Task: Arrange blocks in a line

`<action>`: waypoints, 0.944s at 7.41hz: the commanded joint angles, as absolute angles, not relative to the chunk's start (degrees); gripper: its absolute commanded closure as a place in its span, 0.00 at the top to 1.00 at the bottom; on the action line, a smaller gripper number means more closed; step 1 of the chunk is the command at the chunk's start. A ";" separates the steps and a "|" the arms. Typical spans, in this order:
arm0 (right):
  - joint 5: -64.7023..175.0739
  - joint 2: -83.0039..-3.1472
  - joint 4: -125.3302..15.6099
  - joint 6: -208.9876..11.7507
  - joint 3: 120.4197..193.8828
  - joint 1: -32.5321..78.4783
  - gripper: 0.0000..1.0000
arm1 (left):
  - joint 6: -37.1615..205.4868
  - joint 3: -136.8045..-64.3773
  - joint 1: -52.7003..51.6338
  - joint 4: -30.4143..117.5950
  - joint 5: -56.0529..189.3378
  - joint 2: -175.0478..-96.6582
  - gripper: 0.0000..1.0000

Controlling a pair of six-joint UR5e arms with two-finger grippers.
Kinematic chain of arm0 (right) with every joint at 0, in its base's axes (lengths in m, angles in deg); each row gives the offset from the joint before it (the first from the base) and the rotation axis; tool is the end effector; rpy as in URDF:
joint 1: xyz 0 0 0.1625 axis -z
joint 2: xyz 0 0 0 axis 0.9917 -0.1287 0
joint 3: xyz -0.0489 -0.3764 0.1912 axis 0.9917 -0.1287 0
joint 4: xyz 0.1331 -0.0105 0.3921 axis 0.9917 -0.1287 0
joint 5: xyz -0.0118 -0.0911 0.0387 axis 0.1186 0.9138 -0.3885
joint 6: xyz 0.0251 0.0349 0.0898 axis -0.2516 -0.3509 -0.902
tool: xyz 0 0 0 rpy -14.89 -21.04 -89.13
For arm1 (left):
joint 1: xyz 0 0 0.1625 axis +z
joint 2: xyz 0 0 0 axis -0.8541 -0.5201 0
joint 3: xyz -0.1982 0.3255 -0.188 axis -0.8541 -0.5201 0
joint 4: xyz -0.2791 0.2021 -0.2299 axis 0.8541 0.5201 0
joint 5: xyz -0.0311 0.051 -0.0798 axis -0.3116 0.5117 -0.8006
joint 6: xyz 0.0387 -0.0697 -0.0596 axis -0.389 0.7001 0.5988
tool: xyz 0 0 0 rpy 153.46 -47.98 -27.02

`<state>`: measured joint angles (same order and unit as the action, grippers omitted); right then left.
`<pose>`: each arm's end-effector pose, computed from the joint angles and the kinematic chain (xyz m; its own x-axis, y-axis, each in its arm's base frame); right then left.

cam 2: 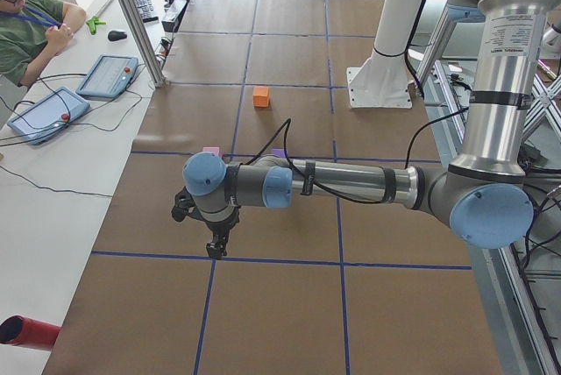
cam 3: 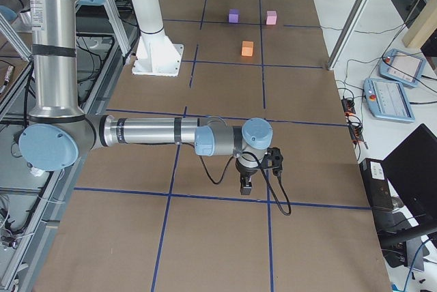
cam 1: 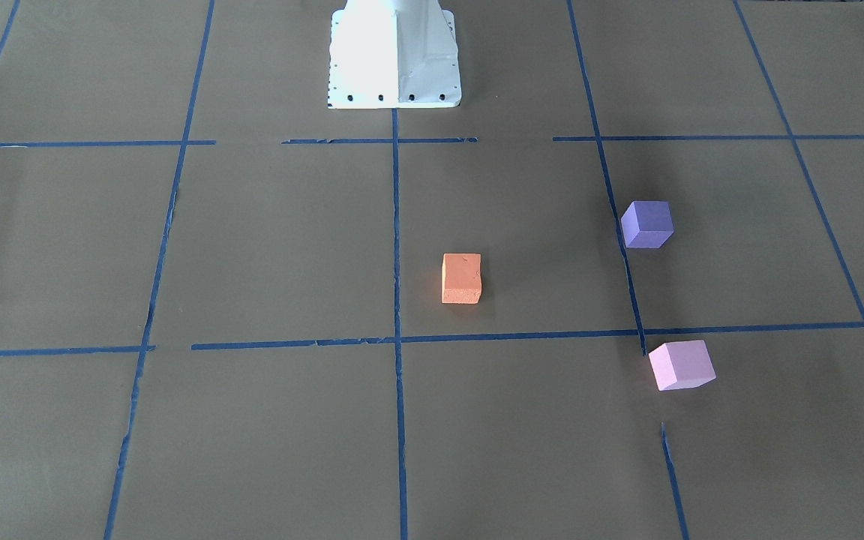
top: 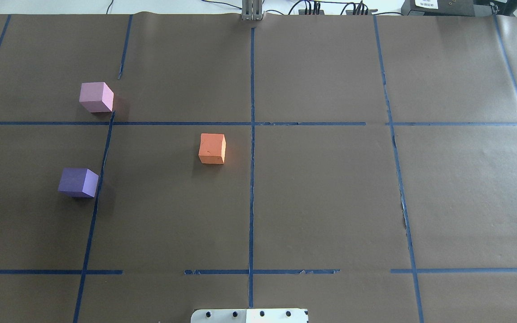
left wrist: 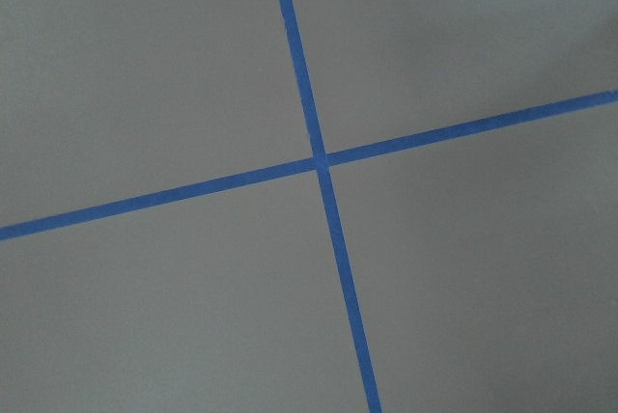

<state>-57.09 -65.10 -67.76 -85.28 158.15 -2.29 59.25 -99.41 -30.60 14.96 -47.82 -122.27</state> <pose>0.0196 -0.4845 0.6389 0.7018 -0.0376 0.7114 0.0504 0.9987 0.0031 -0.0548 -0.5391 0.6085 0.6809 0.2278 -0.6960 -0.1353 0.9732 0.1862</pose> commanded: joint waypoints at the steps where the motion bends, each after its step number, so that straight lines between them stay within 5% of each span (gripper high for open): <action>1: -57.06 -65.03 -67.76 -85.28 158.11 -2.30 1.00 | 73.12 -103.81 -28.81 15.03 -47.62 -128.53 1.00; 7: -57.06 -65.11 -67.76 -85.28 158.20 -2.30 1.00 | 102.17 -112.46 1.20 15.11 -38.84 -144.79 1.00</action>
<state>-57.07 -65.10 -67.76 -85.28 158.14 -2.27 96.51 -112.14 -6.25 15.08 -42.16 -141.23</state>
